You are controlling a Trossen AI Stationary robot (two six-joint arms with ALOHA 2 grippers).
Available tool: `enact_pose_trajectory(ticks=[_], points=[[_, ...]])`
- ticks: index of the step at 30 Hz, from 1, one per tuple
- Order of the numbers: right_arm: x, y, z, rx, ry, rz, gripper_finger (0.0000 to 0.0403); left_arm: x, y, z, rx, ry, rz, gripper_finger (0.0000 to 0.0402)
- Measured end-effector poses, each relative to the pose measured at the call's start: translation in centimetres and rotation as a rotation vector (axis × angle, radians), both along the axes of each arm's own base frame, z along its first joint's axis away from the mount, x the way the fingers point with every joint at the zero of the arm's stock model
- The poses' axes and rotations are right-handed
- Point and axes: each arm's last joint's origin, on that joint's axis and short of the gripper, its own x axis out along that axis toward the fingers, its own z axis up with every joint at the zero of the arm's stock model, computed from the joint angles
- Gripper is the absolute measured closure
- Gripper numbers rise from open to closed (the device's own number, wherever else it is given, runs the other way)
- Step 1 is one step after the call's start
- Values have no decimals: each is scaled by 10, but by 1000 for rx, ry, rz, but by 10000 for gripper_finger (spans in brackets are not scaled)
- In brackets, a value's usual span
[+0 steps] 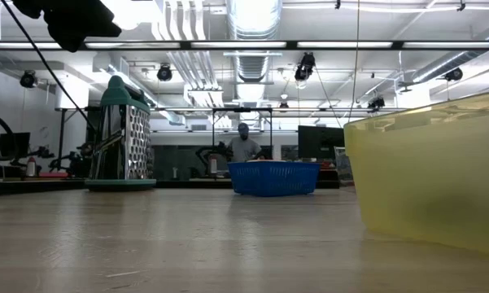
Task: Pick & Place Food Item
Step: Stack the orange donut on top of the top orange donut in the blue bin
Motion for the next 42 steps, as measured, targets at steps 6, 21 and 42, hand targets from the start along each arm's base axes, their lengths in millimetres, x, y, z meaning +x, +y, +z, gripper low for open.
enact_pose_trajectory(ticks=[6, 21, 42], points=[[0, 0, 0, -1, 0, 0, 371, 0, 0, 0, 0, 0, 0, 252], [2, 3, 15, -21, 0, -14, 372, 0, 0, 0, 0, 0, 0, 252], [12, 3, 70, -117, -83, -37, 372, 0, 0, 0, 0, 0, 0, 252]])
